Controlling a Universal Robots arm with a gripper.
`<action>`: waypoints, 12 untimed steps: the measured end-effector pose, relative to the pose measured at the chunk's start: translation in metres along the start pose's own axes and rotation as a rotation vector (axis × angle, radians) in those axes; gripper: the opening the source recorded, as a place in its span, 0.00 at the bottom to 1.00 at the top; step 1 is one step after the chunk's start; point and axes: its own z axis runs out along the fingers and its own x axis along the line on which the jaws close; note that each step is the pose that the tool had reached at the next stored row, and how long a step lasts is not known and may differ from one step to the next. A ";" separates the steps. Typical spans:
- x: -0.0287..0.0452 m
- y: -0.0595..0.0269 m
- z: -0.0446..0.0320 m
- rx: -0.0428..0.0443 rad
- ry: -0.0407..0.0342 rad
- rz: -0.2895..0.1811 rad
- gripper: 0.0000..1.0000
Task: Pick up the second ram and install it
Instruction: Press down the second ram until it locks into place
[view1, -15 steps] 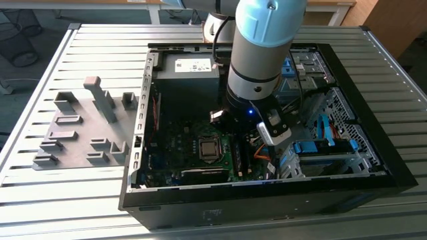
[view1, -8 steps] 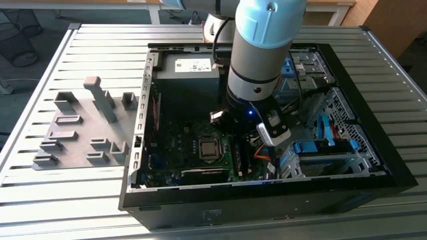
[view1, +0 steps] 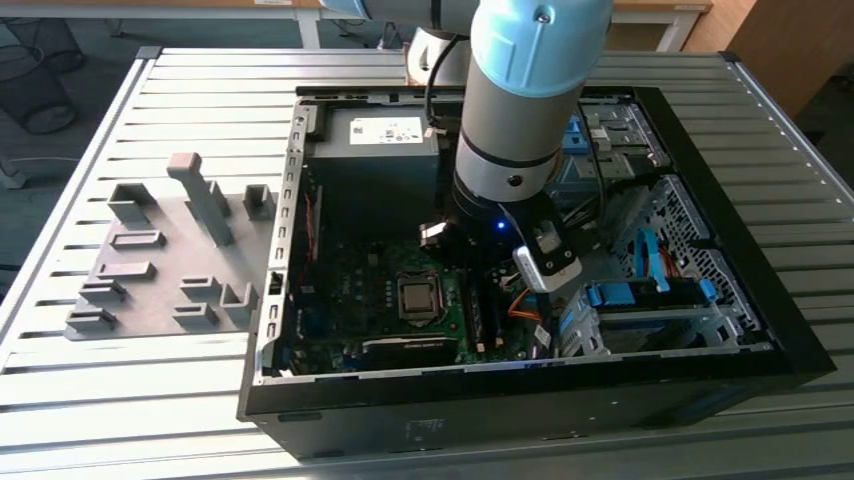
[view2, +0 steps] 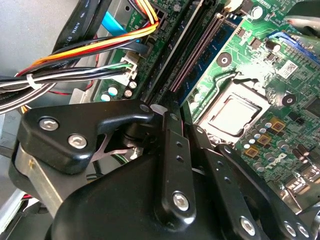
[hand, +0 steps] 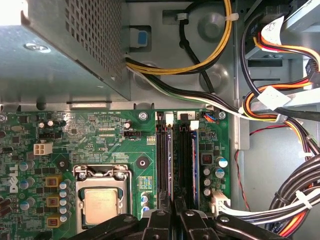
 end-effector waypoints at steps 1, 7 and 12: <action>0.0000 0.0000 0.0000 0.0000 0.0000 0.000 0.14; 0.0000 0.0001 -0.0002 0.0003 -0.0001 0.000 0.14; -0.0001 0.0003 -0.0016 0.0033 -0.0002 -0.001 0.14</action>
